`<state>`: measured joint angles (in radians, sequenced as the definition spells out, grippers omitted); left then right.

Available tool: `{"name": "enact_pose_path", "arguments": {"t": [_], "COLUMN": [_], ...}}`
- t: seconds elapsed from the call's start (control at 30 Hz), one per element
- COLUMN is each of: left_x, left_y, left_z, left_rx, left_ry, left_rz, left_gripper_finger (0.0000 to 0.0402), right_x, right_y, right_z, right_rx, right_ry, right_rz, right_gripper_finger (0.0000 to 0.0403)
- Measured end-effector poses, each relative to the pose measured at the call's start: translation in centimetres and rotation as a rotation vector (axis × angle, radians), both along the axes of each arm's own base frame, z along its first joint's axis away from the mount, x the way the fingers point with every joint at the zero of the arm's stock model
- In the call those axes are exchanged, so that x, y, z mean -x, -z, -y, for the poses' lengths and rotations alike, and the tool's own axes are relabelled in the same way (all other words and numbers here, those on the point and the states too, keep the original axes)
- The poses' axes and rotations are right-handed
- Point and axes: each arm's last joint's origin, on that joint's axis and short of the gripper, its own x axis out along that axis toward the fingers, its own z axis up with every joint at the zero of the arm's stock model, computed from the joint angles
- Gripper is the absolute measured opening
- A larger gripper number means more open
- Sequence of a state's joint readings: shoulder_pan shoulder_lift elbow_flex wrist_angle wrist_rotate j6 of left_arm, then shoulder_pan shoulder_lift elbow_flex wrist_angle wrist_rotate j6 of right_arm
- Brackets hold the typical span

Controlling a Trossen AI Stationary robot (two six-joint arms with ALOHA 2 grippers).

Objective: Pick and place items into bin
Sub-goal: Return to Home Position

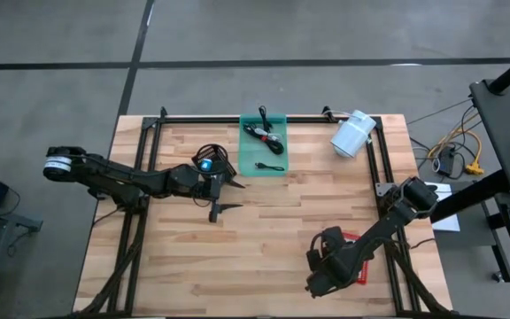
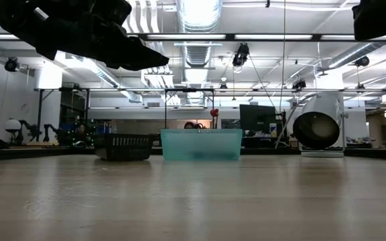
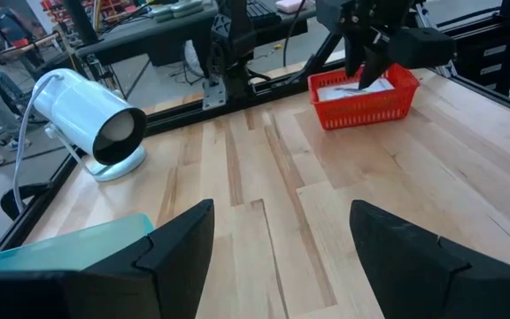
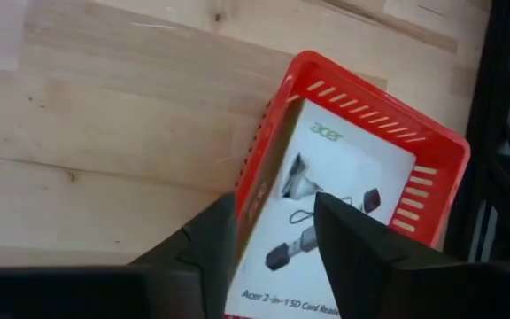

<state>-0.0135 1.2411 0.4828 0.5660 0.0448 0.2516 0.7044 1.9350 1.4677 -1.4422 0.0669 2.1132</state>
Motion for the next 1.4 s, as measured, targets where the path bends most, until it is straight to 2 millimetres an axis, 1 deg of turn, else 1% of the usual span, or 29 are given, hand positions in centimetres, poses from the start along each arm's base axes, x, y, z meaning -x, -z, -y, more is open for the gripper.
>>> {"name": "enact_pose_path", "arguments": {"t": [0.13,0.27,0.37,0.5,0.63,0.73,0.83,0.93,1.1,1.2,1.27,1.33,1.4], "left_x": [0.0,0.0,0.0,0.0,0.0,0.0,0.0,0.1,0.3,0.5,0.6,0.8,0.9], "left_y": [0.0,0.0,0.0,0.0,0.1,0.1,0.1,-0.1,-0.5,-0.9,-0.9,-0.6,-0.3], "left_z": [0.0,0.0,0.0,0.0,0.0,0.0,0.0,0.0,0.0,0.1,0.2,0.5,0.9], "left_rx": [0.0,0.0,0.0,0.001,0.007,0.009,0.011,0.012,0.04,0.065,0.072,0.063,0.066], "left_ry": [0.0,0.0,0.0,0.0,-0.002,-0.002,0.003,0.006,0.002,0.011,0.054,0.164,0.284], "left_rz": [0.0,0.0,0.0,0.0,-0.009,-0.008,-0.009,-0.002,0.015,0.031,0.016,-0.018,-0.045], "left_gripper_finger": [0.0246,0.0246,0.0246,0.0246,0.0246,0.0246,0.0246,0.0246,0.0246,0.0246,0.0246,0.0246,0.0246], "right_x": [0.0,-0.4,-1.0,-2.6,-4.0,-4.4,-4.4,-4.2,-5.0,-5.6,-6.1,-6.5,-7.1], "right_y": [-0.2,-0.3,-0.4,-0.4,0.1,1.0,2.0,3.2,3.8,3.7,3.3,2.7,1.6], "right_z": [0.1,0.3,0.4,0.0,-0.5,-0.7,-0.6,-0.6,-1.4,-2.2,-2.7,-3.2,-3.7], "right_rx": [0.013,0.129,0.275,0.442,0.544,0.583,0.583,0.532,0.332,0.221,0.221,0.229,0.235], "right_ry": [-0.015,-0.137,-0.306,-0.608,-0.888,-1.046,-1.124,-1.167,-1.283,-1.419,-1.511,-1.628,-1.773], "right_rz": [0.015,0.119,0.243,0.377,0.367,0.324,0.298,0.303,0.424,0.494,0.553,0.637,0.772], "right_gripper_finger": [0.0148,0.015,0.0146,0.0131,0.0114,0.01,0.0085,0.007,0.0053,0.0047,0.0044,0.0043,0.0043]}}
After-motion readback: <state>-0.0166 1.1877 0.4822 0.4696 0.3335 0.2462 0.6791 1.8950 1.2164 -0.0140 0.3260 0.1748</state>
